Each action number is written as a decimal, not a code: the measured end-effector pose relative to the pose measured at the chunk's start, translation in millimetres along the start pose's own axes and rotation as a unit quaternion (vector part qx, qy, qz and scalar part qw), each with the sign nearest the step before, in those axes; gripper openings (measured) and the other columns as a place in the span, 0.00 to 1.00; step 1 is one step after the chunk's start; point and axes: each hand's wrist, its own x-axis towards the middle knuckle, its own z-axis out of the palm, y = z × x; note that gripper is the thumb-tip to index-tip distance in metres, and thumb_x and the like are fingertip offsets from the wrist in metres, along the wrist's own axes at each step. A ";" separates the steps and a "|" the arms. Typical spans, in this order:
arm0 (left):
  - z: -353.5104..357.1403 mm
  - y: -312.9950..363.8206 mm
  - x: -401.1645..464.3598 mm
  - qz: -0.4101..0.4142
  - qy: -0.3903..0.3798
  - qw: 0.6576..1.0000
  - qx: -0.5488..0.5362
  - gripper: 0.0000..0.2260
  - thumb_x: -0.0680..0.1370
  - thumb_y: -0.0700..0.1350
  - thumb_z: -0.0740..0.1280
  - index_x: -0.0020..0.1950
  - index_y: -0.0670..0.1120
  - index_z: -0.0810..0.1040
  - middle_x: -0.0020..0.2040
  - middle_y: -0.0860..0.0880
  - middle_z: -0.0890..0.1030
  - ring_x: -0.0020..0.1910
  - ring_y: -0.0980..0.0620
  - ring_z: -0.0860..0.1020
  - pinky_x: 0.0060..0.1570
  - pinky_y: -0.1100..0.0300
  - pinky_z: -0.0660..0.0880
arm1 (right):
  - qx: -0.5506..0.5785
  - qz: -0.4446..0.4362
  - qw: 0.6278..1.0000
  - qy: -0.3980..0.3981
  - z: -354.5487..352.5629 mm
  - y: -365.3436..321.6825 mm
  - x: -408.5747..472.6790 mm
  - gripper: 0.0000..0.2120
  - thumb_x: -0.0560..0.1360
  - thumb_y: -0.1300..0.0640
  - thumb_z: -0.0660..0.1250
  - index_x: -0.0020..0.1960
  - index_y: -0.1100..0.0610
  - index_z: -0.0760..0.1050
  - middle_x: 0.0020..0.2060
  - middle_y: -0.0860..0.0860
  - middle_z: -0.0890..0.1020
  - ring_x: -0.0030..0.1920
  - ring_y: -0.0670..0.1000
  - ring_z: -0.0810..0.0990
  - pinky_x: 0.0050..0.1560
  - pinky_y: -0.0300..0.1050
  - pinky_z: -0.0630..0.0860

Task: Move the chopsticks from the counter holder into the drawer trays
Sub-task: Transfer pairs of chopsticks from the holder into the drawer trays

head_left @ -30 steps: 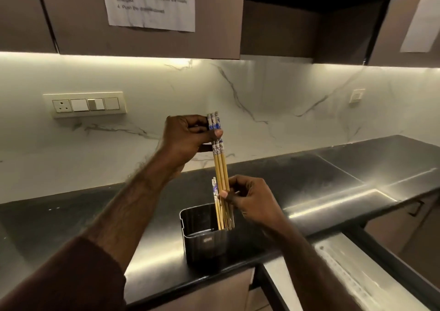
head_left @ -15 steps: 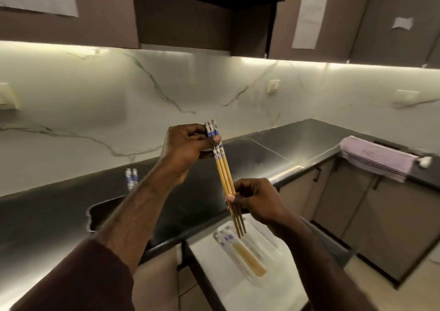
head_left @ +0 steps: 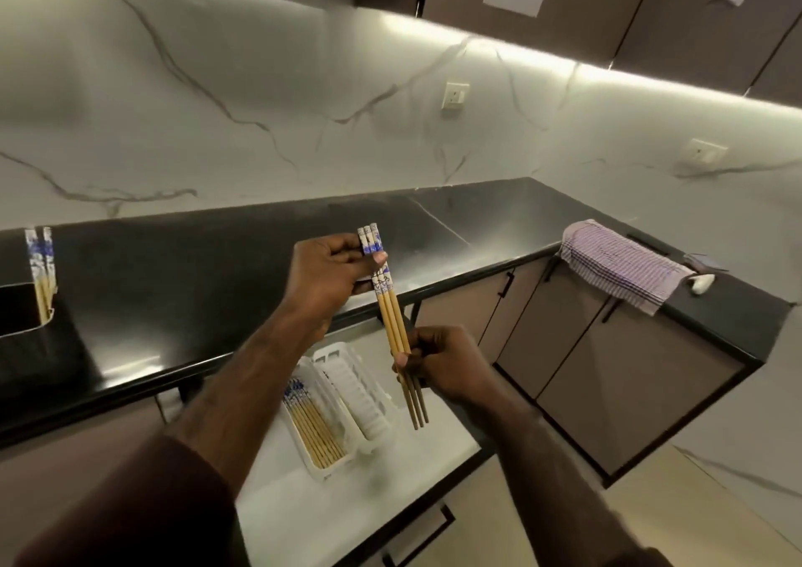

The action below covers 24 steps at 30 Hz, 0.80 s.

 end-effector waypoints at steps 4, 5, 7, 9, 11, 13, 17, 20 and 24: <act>0.9 -48.3 20.3 -0.030 0.026 0.999 0.017 0.10 0.73 0.36 0.72 0.53 0.44 0.82 0.44 0.46 0.86 0.43 0.52 0.86 0.38 0.63 0.81 | -0.001 0.053 0.998 -0.017 8.2 29.5 29.4 0.04 0.76 0.61 0.70 0.44 0.54 0.83 0.42 0.55 0.85 0.46 0.57 0.85 0.48 0.57 0.83; -0.7 -61.7 25.7 -0.037 0.034 0.998 0.023 0.10 0.73 0.36 0.72 0.53 0.44 0.82 0.44 0.47 0.86 0.42 0.52 0.86 0.38 0.63 0.81 | -0.004 0.063 0.998 -0.024 10.9 37.4 38.3 0.04 0.76 0.61 0.70 0.46 0.55 0.83 0.42 0.55 0.85 0.44 0.56 0.85 0.45 0.53 0.84; -5.3 -88.7 37.2 -0.049 0.046 0.997 0.030 0.10 0.73 0.36 0.72 0.54 0.45 0.81 0.44 0.47 0.86 0.43 0.53 0.85 0.37 0.64 0.80 | -0.015 0.080 0.996 -0.038 16.1 52.9 56.8 0.04 0.77 0.61 0.69 0.48 0.58 0.83 0.41 0.54 0.84 0.36 0.49 0.81 0.32 0.40 0.79; -10.1 -115.2 49.8 -0.061 0.053 0.996 0.044 0.10 0.74 0.37 0.71 0.54 0.45 0.80 0.44 0.47 0.85 0.43 0.54 0.85 0.37 0.65 0.80 | -0.033 0.096 0.994 -0.049 21.2 67.4 75.7 0.06 0.77 0.60 0.69 0.50 0.58 0.84 0.42 0.54 0.84 0.33 0.44 0.76 0.25 0.34 0.71; -14.3 -141.3 65.6 -0.076 0.054 0.993 0.066 0.09 0.75 0.37 0.70 0.52 0.48 0.80 0.44 0.48 0.85 0.43 0.54 0.85 0.37 0.65 0.80 | -0.046 0.122 0.990 -0.057 26.6 84.0 100.5 0.06 0.77 0.59 0.69 0.52 0.59 0.84 0.45 0.54 0.83 0.36 0.45 0.76 0.26 0.35 0.71; -18.0 -166.1 77.3 -0.102 0.050 0.989 0.094 0.08 0.75 0.38 0.70 0.50 0.49 0.80 0.43 0.48 0.85 0.42 0.54 0.85 0.36 0.64 0.80 | -0.054 0.155 0.984 -0.067 32.9 100.0 121.7 0.07 0.76 0.59 0.70 0.52 0.59 0.83 0.48 0.55 0.84 0.43 0.51 0.81 0.34 0.41 0.77; -25.0 -215.9 98.4 -0.159 0.018 0.973 0.167 0.06 0.76 0.38 0.69 0.53 0.41 0.80 0.43 0.45 0.85 0.40 0.52 0.85 0.39 0.60 0.82 | -0.069 0.202 0.974 -0.078 48.5 138.3 157.3 0.07 0.75 0.63 0.69 0.48 0.60 0.85 0.47 0.58 0.85 0.50 0.58 0.83 0.45 0.52 0.82; -26.3 -246.9 101.4 -0.169 -0.002 0.952 0.256 0.04 0.76 0.42 0.70 0.49 0.43 0.81 0.40 0.47 0.84 0.38 0.53 0.84 0.40 0.58 0.82 | -0.090 0.243 0.961 -0.096 58.3 164.7 173.8 0.08 0.74 0.63 0.69 0.49 0.59 0.85 0.45 0.56 0.86 0.46 0.54 0.84 0.44 0.47 0.84; -25.9 -288.3 101.3 -0.187 -0.025 0.901 0.391 0.07 0.76 0.49 0.71 0.44 0.46 0.82 0.36 0.51 0.82 0.35 0.55 0.82 0.37 0.59 0.79 | -0.098 0.293 0.943 -0.126 67.7 196.6 187.0 0.06 0.71 0.63 0.72 0.46 0.60 0.86 0.42 0.56 0.86 0.44 0.54 0.86 0.45 0.50 0.84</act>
